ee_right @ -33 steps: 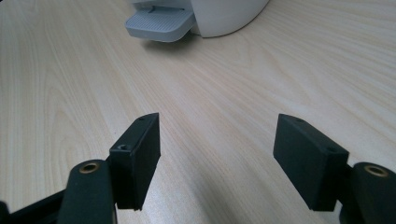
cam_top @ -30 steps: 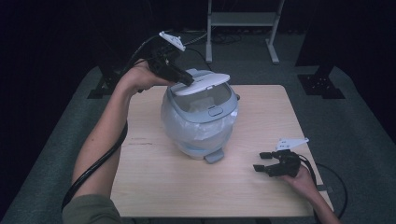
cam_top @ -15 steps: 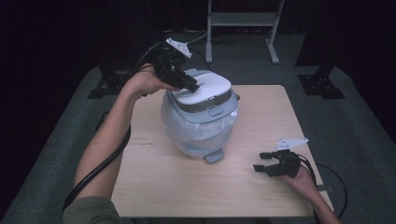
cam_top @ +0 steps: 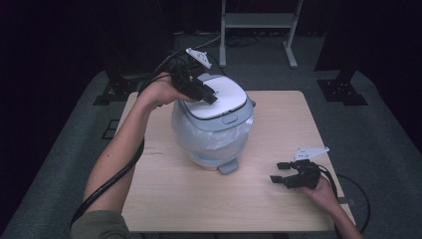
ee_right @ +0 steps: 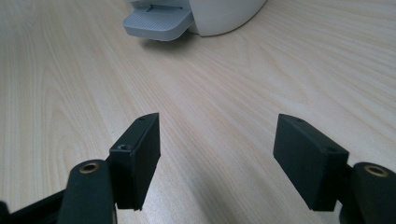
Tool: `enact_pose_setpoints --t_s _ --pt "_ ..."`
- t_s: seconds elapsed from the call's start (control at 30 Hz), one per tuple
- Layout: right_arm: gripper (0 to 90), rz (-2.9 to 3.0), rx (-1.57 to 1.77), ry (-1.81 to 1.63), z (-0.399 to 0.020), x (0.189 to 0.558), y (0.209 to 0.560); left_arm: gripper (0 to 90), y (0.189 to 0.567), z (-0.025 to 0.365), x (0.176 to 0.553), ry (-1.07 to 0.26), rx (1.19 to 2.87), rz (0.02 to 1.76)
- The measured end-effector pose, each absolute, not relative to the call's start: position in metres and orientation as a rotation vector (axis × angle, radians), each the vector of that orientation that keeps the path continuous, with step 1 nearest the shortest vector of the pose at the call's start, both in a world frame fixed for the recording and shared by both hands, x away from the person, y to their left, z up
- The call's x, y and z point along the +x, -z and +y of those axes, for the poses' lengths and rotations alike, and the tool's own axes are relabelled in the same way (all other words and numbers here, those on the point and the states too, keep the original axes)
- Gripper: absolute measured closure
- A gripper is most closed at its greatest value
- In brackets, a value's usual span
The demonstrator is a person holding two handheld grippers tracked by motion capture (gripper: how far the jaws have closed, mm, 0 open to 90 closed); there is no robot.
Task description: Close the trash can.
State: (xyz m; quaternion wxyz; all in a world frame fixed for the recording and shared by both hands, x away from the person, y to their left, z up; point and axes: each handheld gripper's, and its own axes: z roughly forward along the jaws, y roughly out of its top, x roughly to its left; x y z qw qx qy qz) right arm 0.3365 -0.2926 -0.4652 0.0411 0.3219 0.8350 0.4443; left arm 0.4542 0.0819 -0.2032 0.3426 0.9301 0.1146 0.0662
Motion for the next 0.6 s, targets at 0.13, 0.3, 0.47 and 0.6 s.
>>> enact_pose_setpoints --t_s 0.13,0.3,0.47,0.6 --pt "30.6 2.557 0.984 -1.357 -0.293 0.337 0.465 62.7 0.206 0.078 0.453 -0.170 2.424 0.296" --pt "30.6 2.545 0.992 -1.364 -0.295 0.337 0.464 61.4 0.208 0.073 0.451 -0.168 2.424 0.283" --pt "30.6 2.542 0.986 -1.361 -0.295 0.337 0.463 58.4 0.212 0.070 0.450 -0.186 2.386 0.285" --pt "30.6 2.538 0.983 -1.361 -0.295 0.337 0.462 57.8 0.215 0.070 0.450 -0.183 2.346 0.326"
